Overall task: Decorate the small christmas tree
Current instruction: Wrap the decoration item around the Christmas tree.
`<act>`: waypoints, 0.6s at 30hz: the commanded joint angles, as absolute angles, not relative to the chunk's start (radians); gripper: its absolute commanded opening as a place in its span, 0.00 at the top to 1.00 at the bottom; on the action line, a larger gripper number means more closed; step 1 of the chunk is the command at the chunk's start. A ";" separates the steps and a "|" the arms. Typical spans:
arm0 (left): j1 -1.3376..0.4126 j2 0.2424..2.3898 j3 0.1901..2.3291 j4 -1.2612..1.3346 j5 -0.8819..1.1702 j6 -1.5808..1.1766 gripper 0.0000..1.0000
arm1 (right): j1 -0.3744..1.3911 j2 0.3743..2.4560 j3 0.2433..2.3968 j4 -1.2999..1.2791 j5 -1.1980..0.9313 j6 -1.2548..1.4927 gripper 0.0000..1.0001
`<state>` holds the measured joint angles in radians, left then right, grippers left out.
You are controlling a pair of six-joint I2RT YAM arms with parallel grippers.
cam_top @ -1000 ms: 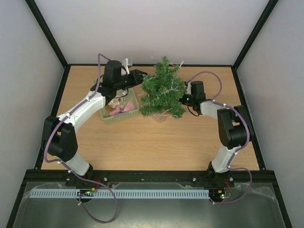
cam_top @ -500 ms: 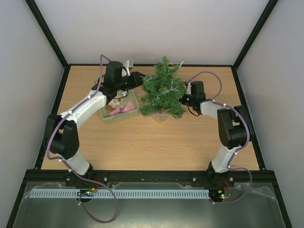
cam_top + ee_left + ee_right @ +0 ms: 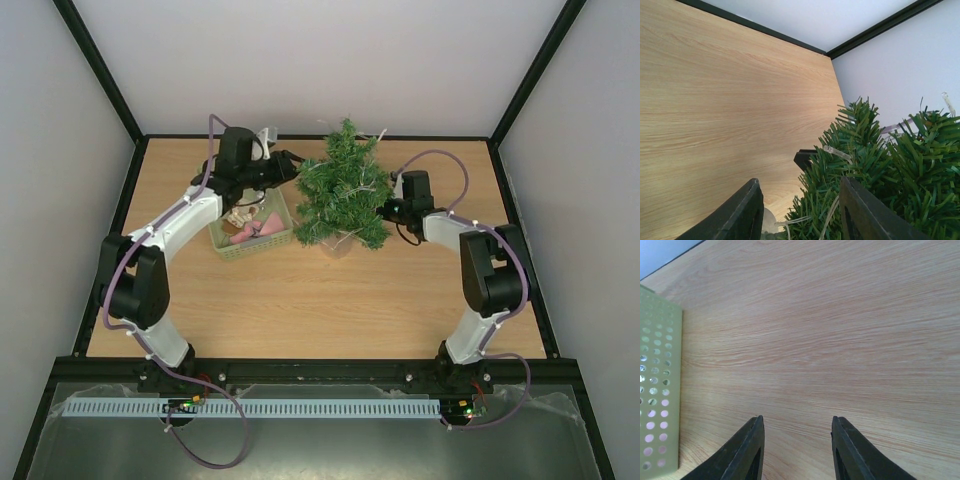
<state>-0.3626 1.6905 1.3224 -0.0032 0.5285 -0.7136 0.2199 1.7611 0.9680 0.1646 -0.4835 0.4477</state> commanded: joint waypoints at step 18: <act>-0.266 1.412 1.255 -0.177 0.236 -0.482 0.43 | 0.218 1.378 0.959 -0.227 -0.097 0.454 0.58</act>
<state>-0.2722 1.4971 1.2766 -0.0769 0.3744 -0.5930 0.2199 1.4776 0.9649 -0.1154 -0.1959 0.4557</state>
